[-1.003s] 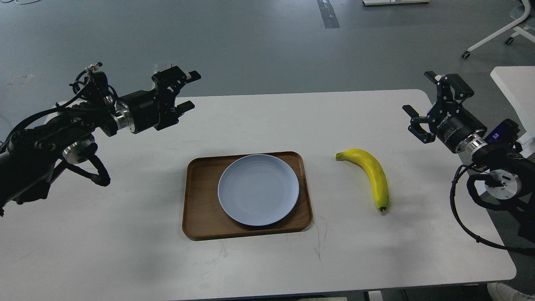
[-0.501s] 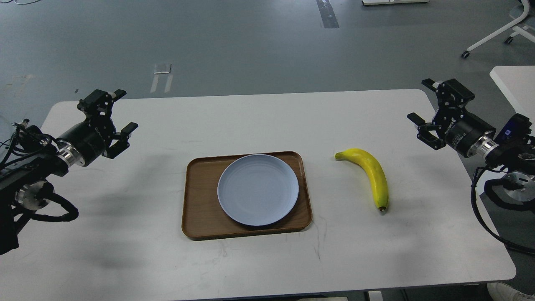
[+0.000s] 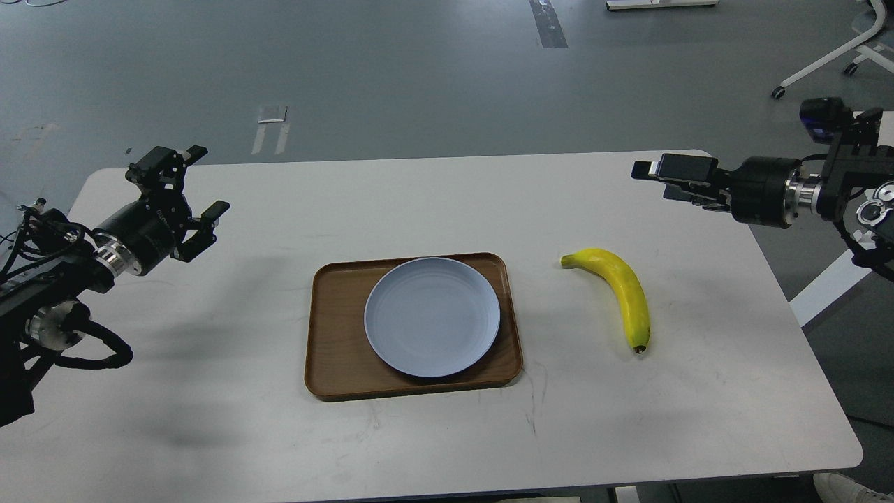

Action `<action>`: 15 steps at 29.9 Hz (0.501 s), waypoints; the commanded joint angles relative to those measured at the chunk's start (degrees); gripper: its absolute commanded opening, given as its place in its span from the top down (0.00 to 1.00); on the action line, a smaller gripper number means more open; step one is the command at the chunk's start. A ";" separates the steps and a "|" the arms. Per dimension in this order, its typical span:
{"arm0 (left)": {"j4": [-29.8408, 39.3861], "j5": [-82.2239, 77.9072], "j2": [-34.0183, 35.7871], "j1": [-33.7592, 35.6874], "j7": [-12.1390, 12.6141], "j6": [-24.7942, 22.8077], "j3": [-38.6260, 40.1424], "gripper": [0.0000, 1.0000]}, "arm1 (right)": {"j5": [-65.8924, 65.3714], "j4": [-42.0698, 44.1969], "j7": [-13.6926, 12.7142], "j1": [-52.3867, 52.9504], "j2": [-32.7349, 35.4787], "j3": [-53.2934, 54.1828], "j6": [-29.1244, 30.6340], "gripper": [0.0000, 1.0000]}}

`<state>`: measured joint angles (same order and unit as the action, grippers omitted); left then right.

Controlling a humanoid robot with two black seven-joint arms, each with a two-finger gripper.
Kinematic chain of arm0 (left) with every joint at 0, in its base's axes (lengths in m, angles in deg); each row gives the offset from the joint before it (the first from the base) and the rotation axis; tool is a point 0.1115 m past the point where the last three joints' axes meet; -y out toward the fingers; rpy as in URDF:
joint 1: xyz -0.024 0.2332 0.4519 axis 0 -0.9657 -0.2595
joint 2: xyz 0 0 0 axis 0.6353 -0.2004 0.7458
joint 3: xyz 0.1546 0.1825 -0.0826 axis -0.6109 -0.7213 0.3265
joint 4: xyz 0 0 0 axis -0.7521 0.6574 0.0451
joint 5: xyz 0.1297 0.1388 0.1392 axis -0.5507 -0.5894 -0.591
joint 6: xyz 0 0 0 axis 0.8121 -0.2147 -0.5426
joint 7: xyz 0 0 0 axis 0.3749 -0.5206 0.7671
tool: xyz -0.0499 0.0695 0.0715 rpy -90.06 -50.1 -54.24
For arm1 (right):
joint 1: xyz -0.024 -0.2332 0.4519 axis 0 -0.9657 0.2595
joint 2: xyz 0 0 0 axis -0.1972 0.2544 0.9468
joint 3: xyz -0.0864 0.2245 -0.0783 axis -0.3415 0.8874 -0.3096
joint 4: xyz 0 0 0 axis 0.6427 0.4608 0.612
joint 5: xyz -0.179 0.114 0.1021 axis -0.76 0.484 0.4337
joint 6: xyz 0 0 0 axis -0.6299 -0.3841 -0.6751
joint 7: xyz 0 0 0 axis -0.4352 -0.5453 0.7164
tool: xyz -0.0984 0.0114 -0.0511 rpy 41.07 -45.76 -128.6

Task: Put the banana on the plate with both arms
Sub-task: 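Reach the right gripper down and grasp the yellow banana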

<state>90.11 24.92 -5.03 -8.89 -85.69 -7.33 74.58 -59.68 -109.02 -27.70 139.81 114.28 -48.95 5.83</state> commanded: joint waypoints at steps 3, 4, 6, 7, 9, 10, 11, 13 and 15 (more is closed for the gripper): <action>0.05 0.00 0.10 -0.01 0.00 0.00 -0.06 0.01 | -7.52 0.59 0.00 4.47 -4.23 -11.92 -0.02 0.00; 0.05 0.00 0.10 -0.01 0.00 0.00 -0.06 0.01 | -8.75 0.77 0.00 4.56 -5.37 -14.28 -0.02 0.00; 0.05 -0.09 0.01 -0.01 0.00 0.00 -0.06 0.01 | -9.37 1.12 0.00 4.56 -6.34 -16.49 -0.02 0.00; 0.05 -0.09 -0.08 -0.01 0.00 0.00 -0.06 0.01 | -9.37 1.82 0.00 4.56 -7.31 -18.15 -0.02 0.00; 0.05 -0.18 -0.08 0.07 0.00 0.00 -0.06 0.01 | -9.37 3.31 0.00 4.39 -8.10 -19.22 -0.02 0.00; 0.05 -0.18 -0.17 0.25 0.00 0.00 -0.06 0.01 | -9.46 4.71 0.00 4.04 -8.63 -19.40 -0.02 0.00; 0.05 -0.18 -0.25 0.34 0.00 0.00 -0.06 0.01 | -9.46 5.33 0.00 3.77 -8.98 -19.40 -0.02 0.00; 0.05 -0.18 -0.34 0.42 0.00 0.00 -0.06 0.01 | -9.46 6.39 0.00 3.42 -9.68 -19.49 -0.02 0.00; 0.05 -0.18 -0.43 0.51 0.00 0.00 -0.06 0.01 | -9.46 6.48 0.00 3.24 -9.95 -19.40 -0.02 0.00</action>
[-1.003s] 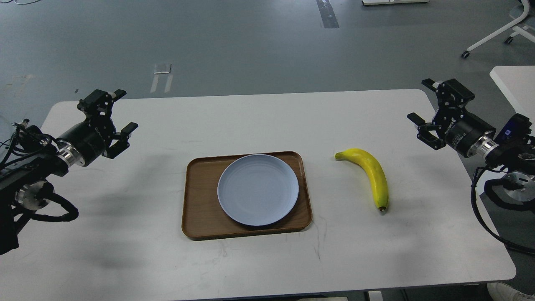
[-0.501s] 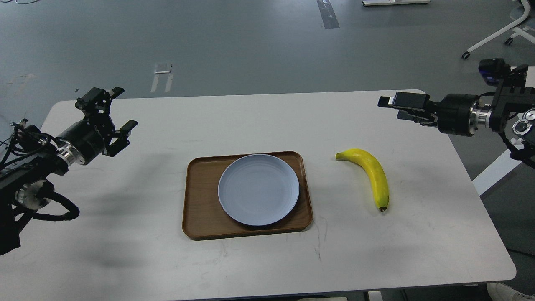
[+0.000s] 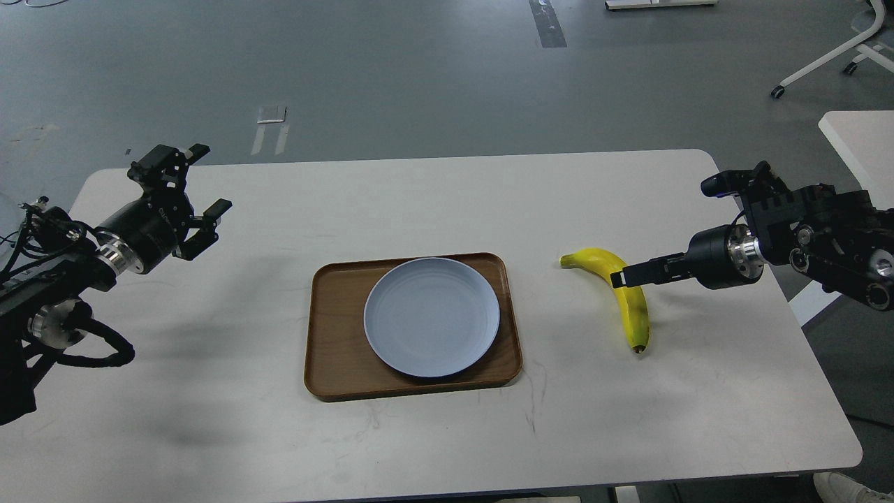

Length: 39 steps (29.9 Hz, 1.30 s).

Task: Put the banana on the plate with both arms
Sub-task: 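Reach the right gripper down and grasp the yellow banana, then lift the banana and carry it over the plate with the right gripper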

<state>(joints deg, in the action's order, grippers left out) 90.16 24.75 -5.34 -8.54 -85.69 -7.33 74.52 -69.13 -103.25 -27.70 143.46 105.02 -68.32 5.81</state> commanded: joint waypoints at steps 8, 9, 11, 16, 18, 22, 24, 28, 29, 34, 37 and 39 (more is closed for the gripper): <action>-0.01 -0.10 0.05 0.17 0.00 0.00 -0.08 0.01 | -0.01 4.22 0.00 -2.34 -4.02 -0.47 0.01 0.00; -0.01 -0.10 0.05 0.17 0.00 0.00 -0.08 0.01 | -0.01 5.01 0.00 -2.60 -4.81 -0.47 0.01 0.00; -0.01 -0.10 0.14 0.17 0.00 0.00 -0.08 0.01 | -0.01 5.63 0.00 -2.61 -5.34 -0.47 0.01 0.00; -0.01 -0.10 0.05 0.26 0.00 0.00 0.00 0.01 | -0.01 6.86 0.00 -2.61 -6.31 -0.55 0.01 0.01; -0.01 -0.10 0.05 0.26 0.00 0.00 0.00 0.01 | -0.01 6.86 0.00 -2.61 -6.48 -0.55 0.01 0.03; -0.01 -0.19 0.05 0.26 0.00 0.00 -0.08 0.01 | -0.01 6.86 0.00 -2.87 -6.92 -1.61 0.01 0.09; -0.01 -0.19 0.14 0.26 0.00 0.00 -0.08 0.01 | -0.01 6.86 0.00 -2.87 -7.01 -1.78 0.01 0.14; -0.01 -0.19 0.23 0.26 0.00 0.00 -0.08 0.01 | -0.01 6.86 0.00 -2.96 -7.01 -2.13 0.01 0.44; -0.01 -0.19 0.23 0.26 0.00 0.00 -0.08 0.01 | -0.01 6.86 0.00 -2.96 -7.01 -2.22 0.01 0.62; -0.01 -0.19 0.14 0.26 0.00 0.00 -0.08 0.01 | 0.08 6.69 0.00 -2.61 -6.84 -2.22 0.01 0.93; -0.01 -0.19 0.23 0.26 0.00 0.00 -0.08 0.01 | 0.16 6.34 0.00 -2.26 -6.49 -2.22 0.01 1.00; -0.01 -0.19 0.31 0.26 0.00 0.00 -0.08 0.01 | 0.16 6.34 0.00 -2.08 -6.40 -2.22 0.01 1.00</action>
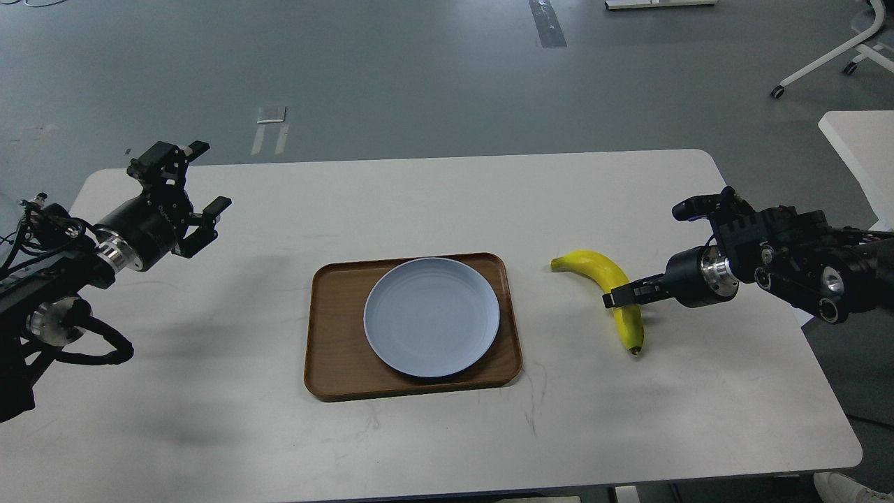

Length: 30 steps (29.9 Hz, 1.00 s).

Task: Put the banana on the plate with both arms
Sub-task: 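Lift the banana and carry it over the plate with the right gripper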

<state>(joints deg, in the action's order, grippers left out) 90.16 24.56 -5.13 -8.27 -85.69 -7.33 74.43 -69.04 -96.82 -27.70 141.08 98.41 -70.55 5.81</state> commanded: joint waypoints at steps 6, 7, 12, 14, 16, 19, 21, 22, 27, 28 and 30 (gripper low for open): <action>0.00 0.00 0.19 -0.01 0.00 0.00 0.00 0.01 | 0.33 -3.16 0.00 3.90 1.70 0.27 0.00 1.00; 0.00 0.00 0.28 0.07 0.00 0.00 0.00 0.01 | 0.50 -4.56 0.00 5.73 2.32 0.36 0.00 1.00; 0.00 0.00 0.19 0.08 0.00 0.00 0.09 0.01 | 1.03 -5.98 0.00 10.93 1.97 0.53 0.00 1.00; 0.00 0.00 0.19 0.08 0.00 0.00 0.09 0.01 | 1.03 -7.21 0.00 12.25 0.22 0.27 0.00 1.00; 0.00 0.00 0.11 0.08 0.00 0.00 0.09 0.01 | 1.21 -7.65 0.00 13.31 -1.88 0.27 0.00 1.00; 0.00 0.00 0.11 0.16 0.00 0.00 0.09 0.01 | 1.91 -6.95 0.00 13.75 -6.80 -0.08 0.00 1.00; 0.00 0.09 0.11 0.25 0.00 0.00 0.09 0.01 | 2.00 -6.51 0.00 13.75 -8.66 -0.08 0.00 1.00; 0.00 0.09 0.11 0.25 0.00 0.00 0.09 0.01 | 2.09 -6.16 0.00 13.75 -10.40 -0.17 0.00 1.00; 0.00 0.26 0.19 0.43 0.00 0.00 0.09 0.01 | 2.18 -4.32 0.00 14.02 -16.56 -3.41 0.00 1.00; 0.00 0.26 0.19 0.43 0.00 0.00 0.09 0.01 | 2.18 -4.05 0.00 14.02 -17.18 -3.77 0.00 1.00; 0.00 0.26 0.19 0.43 0.00 0.00 0.09 0.01 | 2.18 -3.17 0.00 14.02 -19.02 -4.56 0.00 1.00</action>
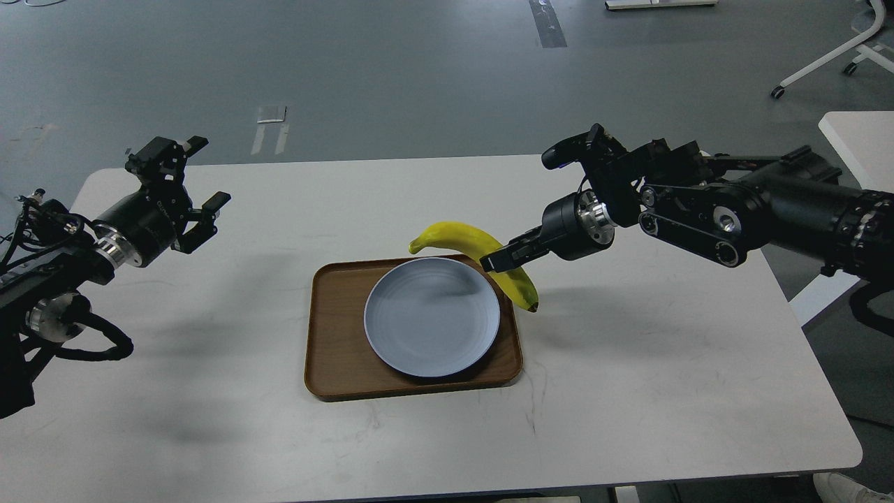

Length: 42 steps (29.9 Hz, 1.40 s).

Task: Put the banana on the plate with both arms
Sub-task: 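Lift the banana and carry it over the plate with the right gripper, then lower the banana onto the plate and open the right gripper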

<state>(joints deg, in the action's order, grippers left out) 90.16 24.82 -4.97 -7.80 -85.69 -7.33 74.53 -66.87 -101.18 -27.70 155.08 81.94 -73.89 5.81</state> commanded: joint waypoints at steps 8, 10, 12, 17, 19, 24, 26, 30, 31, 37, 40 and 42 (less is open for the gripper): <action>0.00 0.01 -0.14 0.04 0.00 0.00 -0.01 0.01 | 5.10 5.67 0.00 -0.07 -8.89 -5.08 0.00 1.00; 0.00 0.01 -0.23 0.04 0.00 0.00 -0.01 0.01 | 5.54 6.46 0.00 -0.07 -9.95 -5.97 0.00 1.00; 0.00 0.01 -0.23 0.04 0.00 0.00 0.08 0.01 | 5.63 7.25 0.00 -0.16 -10.91 -6.58 0.00 1.00; 0.00 0.01 -0.32 0.04 0.00 0.00 0.08 0.01 | 5.72 8.48 0.00 -0.34 -12.33 -6.76 0.00 1.00; 0.00 0.01 -0.23 0.04 0.00 0.00 0.00 0.01 | 5.72 9.54 0.00 -0.69 -12.33 -6.76 0.00 1.00; 0.00 0.01 -0.14 0.04 0.00 0.00 0.08 0.01 | 7.56 10.33 0.00 -1.04 -12.33 -6.94 0.00 0.84; 0.00 0.01 -0.14 0.13 0.00 0.00 0.08 0.01 | 8.61 10.33 0.00 -1.04 -12.33 -7.02 0.00 0.74; 0.00 0.01 -0.14 0.04 0.00 0.00 0.08 0.01 | 8.71 10.33 0.00 -1.04 -12.33 -7.02 0.00 0.63; 0.00 0.01 -0.14 0.04 0.00 0.00 0.08 0.01 | 8.79 10.33 0.00 -1.04 -12.33 -6.94 0.00 0.58; 0.00 0.01 -0.14 0.04 0.00 0.00 0.08 0.01 | 11.17 10.24 0.00 -1.04 -12.33 -6.94 0.00 0.29; 0.00 0.01 -0.14 0.04 0.00 0.00 0.08 0.01 | 11.17 10.24 0.00 -1.04 -12.33 -6.94 0.00 0.18; 0.00 0.01 -0.14 0.04 0.00 0.00 0.08 0.01 | 11.17 10.24 0.00 -0.95 -12.33 -6.67 0.00 0.11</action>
<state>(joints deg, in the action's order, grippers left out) 90.16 24.83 -5.10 -7.74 -85.69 -7.33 74.60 -55.75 -90.93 -27.70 154.04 69.61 -80.82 5.81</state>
